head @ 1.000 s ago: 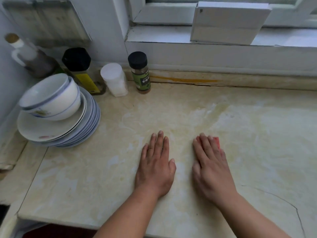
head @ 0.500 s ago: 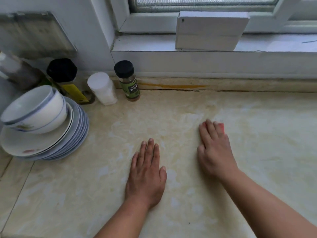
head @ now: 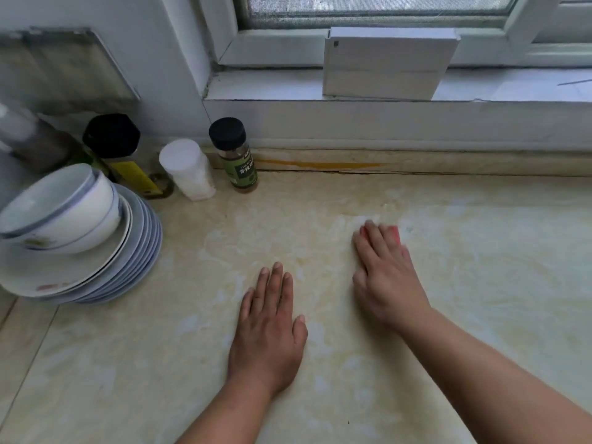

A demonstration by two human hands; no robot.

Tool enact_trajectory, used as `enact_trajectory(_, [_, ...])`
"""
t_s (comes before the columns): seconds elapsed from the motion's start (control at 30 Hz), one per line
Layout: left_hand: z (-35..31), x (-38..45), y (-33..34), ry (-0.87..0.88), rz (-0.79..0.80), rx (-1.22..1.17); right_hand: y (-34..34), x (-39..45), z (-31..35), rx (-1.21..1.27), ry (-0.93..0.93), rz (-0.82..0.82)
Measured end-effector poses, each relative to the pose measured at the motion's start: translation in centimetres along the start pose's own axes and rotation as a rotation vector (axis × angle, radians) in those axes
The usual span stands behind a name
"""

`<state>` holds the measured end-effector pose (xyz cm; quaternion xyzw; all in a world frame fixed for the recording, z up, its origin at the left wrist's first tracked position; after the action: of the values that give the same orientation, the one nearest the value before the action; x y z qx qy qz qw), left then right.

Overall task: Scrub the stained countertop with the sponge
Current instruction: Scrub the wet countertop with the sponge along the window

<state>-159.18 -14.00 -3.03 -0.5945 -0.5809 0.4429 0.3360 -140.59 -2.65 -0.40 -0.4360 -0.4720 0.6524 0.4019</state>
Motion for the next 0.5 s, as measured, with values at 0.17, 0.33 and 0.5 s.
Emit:
enact_trajectory(0.17, [0.0,0.0,0.0,-0.005,0.017,0.027,-0.7,1.1,-5.1,-0.065,0.105,-0.044])
enact_trajectory(0.33, [-0.3,0.0,-0.5,-0.004,0.002,0.006,-3.5,8.5,-11.8,-0.100,0.178,-0.051])
enact_trajectory(0.5, [-0.5,0.0,-0.8,-0.020,0.020,0.004,-1.4,3.2,-10.3,-0.111,0.072,-0.061])
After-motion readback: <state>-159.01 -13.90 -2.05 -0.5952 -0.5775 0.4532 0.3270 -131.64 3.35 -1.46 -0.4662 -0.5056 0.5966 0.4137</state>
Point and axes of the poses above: each hand's wrist, its own x-axis towards the middle knuckle, its own y-axis out of the palm, z = x × y, the point moved 8 cm from there along x, towards the middle knuckle, and after that the axes turned 10 degrees about -x, right-handed, at the moved point
